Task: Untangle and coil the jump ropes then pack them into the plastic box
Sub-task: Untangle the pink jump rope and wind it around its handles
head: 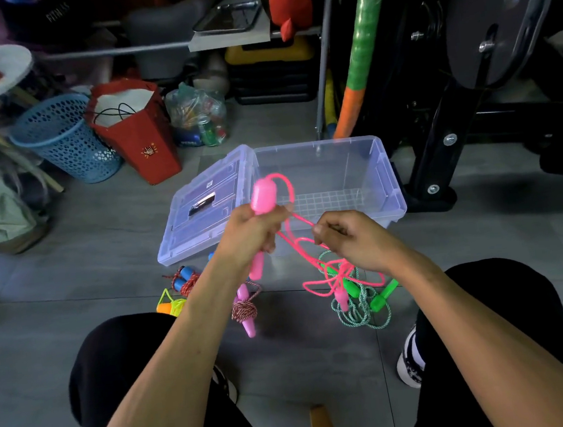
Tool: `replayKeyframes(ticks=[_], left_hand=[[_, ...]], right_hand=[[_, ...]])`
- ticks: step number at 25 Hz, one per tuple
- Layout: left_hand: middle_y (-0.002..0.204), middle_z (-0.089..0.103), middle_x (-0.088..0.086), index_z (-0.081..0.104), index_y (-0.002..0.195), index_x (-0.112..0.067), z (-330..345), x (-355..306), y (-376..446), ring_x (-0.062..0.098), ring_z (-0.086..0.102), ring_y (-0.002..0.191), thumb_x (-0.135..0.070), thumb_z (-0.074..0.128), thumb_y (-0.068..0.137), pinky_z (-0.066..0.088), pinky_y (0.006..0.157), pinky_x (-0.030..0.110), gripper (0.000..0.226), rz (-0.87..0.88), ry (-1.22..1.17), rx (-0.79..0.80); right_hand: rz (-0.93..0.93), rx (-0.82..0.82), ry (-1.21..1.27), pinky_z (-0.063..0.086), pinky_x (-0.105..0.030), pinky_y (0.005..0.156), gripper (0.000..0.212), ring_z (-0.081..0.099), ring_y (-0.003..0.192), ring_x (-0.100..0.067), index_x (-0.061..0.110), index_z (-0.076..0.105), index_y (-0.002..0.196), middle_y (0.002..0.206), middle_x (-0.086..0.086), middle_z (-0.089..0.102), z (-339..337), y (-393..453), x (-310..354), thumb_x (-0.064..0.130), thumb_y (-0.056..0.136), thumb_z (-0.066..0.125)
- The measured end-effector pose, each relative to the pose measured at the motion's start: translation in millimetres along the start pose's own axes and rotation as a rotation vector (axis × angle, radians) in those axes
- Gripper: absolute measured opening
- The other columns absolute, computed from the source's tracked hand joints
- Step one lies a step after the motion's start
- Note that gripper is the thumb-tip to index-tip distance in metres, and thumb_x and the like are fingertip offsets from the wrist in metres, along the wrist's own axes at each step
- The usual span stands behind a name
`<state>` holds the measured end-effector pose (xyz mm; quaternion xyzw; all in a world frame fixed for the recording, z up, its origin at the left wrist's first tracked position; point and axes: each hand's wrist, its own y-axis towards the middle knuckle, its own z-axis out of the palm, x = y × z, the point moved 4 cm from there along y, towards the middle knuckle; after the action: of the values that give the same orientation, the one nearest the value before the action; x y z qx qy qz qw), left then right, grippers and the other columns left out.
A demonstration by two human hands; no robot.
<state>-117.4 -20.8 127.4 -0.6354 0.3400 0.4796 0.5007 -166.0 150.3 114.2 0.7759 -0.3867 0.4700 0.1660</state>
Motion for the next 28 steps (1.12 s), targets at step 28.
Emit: replayKeyframes(ticks=[28], left_hand=[[0.055, 0.055, 0.001, 0.062, 0.068, -0.012, -47, 3, 13, 0.013, 0.033, 0.037, -0.016, 0.064, 0.084, 0.032, 0.043, 0.024, 0.016, -0.098, -0.063, -0.269]], right_hand=[[0.049, -0.053, -0.247, 0.049, -0.033, 0.066, 0.022, 0.063, 0.072, -0.022, 0.016, 0.065, 0.080, 0.072, -0.001, 0.067, -6, 7, -29, 0.022, 0.097, 0.052]])
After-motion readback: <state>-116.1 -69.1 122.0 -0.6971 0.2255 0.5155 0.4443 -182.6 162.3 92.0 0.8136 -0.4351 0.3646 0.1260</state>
